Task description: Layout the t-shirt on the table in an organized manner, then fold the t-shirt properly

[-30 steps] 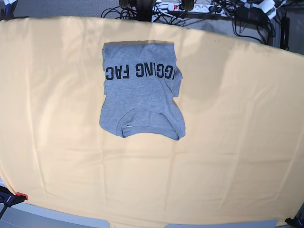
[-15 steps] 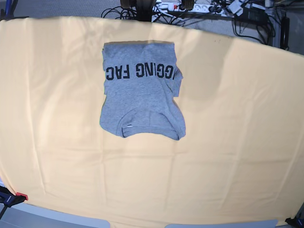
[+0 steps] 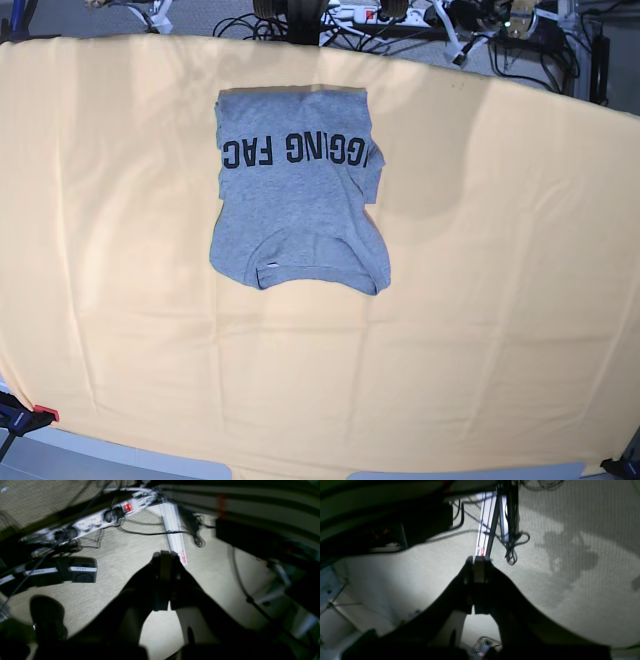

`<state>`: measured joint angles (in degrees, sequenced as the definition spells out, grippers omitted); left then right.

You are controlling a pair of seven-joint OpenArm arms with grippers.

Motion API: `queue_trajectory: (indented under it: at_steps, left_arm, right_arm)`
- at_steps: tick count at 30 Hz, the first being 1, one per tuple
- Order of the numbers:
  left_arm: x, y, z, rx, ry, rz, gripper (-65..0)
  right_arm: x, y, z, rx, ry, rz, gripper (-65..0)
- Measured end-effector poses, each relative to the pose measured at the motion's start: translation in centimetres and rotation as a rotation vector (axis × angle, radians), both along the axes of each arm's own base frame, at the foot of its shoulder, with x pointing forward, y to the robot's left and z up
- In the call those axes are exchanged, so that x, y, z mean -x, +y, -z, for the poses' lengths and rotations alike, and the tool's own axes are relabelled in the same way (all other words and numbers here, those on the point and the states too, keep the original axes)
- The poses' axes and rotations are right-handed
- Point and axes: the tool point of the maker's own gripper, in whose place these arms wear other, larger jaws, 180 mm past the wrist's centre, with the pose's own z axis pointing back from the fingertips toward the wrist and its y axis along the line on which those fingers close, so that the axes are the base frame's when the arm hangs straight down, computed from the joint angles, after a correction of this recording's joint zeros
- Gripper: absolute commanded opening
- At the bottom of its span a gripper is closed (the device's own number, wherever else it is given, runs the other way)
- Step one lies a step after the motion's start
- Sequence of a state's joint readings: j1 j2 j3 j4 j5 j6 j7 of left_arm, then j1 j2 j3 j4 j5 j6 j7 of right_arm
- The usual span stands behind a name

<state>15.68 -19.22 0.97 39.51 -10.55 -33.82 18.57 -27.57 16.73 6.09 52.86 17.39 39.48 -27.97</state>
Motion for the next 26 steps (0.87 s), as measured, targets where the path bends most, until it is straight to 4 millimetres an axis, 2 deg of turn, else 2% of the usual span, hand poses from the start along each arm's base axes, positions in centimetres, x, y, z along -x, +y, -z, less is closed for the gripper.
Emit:
queue_trajectory:
  at_steps: [3,5,7,12,16,21,24,26]
  left_arm:
    - [-1.2,1.5,1.6,-0.11,-0.032,-0.072,-65.0]
    - [-3.2,2.2,2.0,-0.172,-0.149,-0.157,-65.0]
    - [-4.8,2.0,1.9,-0.186,-0.25,-0.216,-65.0]
    - [-4.7,-1.3,2.4,-0.153,-0.253,-0.242,-65.0]
    - [-5.2,-3.8,2.5,-0.116,-0.259,-0.204,-65.0]
    - [-5.0,-6.1,3.1,-0.167,-0.27,-0.155,-65.0]
    - [-4.4,-7.1,3.2,-0.162,-0.258,-0.172,-65.0]
    - [-4.1,-6.8,3.3,-0.169,-0.249,-0.172,-65.0]
  right_arm:
    - [0.0,0.8,1.3,0.04,0.007,-0.04,-65.0]
    - [-0.1,1.6,2.3,0.075,-0.015,-0.038,-65.0]
    - [-0.5,2.7,2.9,0.083,-0.062,-0.004,-65.0]
    - [-1.3,3.5,4.1,0.184,-0.136,0.009,-65.0]
    - [-3.4,5.6,4.1,0.159,-0.185,0.042,-65.0]
    - [-5.9,8.2,4.1,0.134,-0.229,0.048,-65.0]
    - [-6.4,8.0,4.3,0.173,-0.242,0.067,-65.0]
    - [-6.8,7.7,4.3,0.189,-0.252,0.073,-65.0]
